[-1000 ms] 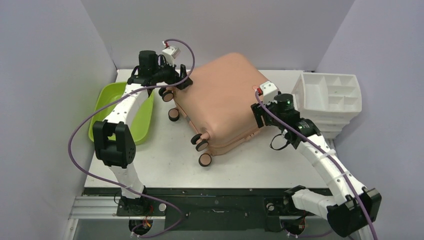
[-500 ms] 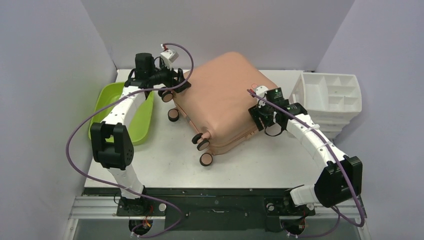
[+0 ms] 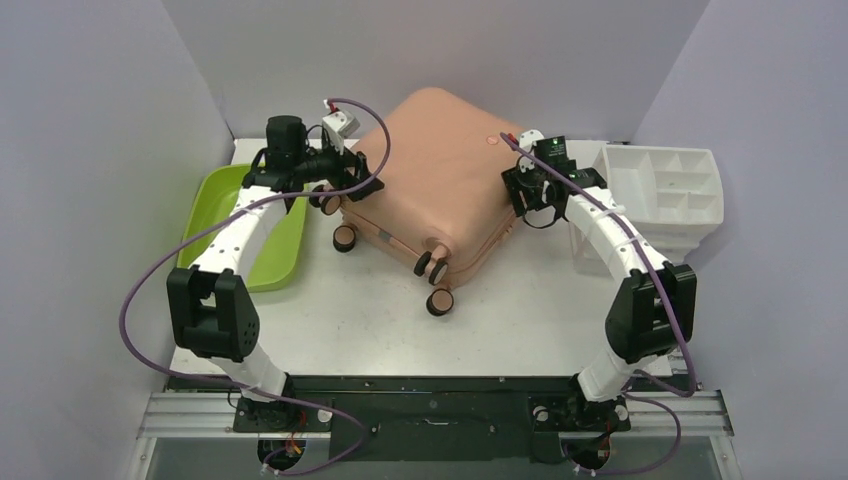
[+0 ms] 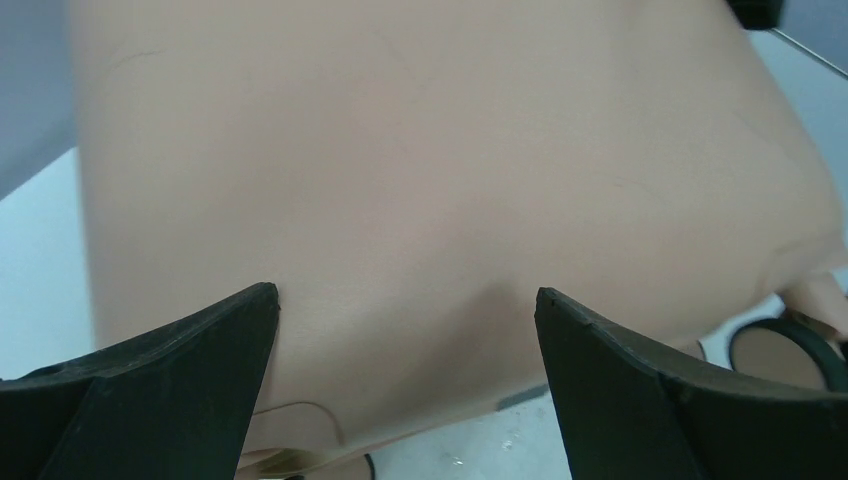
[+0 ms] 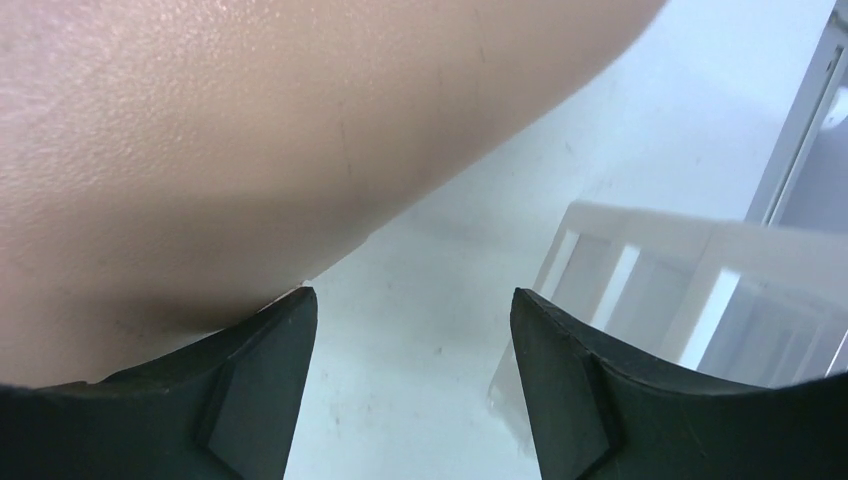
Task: Open, take out, and arrange the luggage
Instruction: Rotate the luggage at the center of the board, then pick up the zipper from the luggage.
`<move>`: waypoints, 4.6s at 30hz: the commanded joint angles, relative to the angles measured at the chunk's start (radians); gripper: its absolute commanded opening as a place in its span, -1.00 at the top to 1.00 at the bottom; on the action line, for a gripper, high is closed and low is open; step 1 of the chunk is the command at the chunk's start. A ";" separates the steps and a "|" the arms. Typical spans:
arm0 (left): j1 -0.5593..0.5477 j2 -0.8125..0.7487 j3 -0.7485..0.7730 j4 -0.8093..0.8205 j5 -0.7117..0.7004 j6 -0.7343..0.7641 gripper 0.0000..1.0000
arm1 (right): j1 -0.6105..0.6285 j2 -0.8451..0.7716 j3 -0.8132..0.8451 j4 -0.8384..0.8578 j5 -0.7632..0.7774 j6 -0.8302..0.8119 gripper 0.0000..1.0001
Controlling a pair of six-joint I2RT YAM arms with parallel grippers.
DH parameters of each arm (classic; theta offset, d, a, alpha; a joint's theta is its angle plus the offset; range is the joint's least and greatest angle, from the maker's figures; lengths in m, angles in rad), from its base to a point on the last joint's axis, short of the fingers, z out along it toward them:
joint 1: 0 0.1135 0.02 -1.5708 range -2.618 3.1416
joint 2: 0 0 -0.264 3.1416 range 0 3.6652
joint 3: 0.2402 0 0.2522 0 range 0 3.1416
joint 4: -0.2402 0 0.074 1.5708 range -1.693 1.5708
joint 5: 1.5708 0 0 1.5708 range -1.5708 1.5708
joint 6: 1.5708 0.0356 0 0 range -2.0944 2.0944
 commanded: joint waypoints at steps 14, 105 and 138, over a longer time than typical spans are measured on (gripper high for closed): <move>0.022 -0.274 -0.137 -0.067 -0.084 -0.219 -0.93 | 0.040 0.022 0.090 0.251 -0.081 0.095 -0.37; -0.009 -0.162 -0.514 0.194 0.161 0.207 -0.88 | 0.004 -0.479 -0.179 0.107 -0.311 -0.093 -0.46; -0.093 -0.071 -0.643 0.718 0.148 0.187 -0.22 | -0.016 -0.525 -0.214 0.119 -0.301 -0.133 -0.47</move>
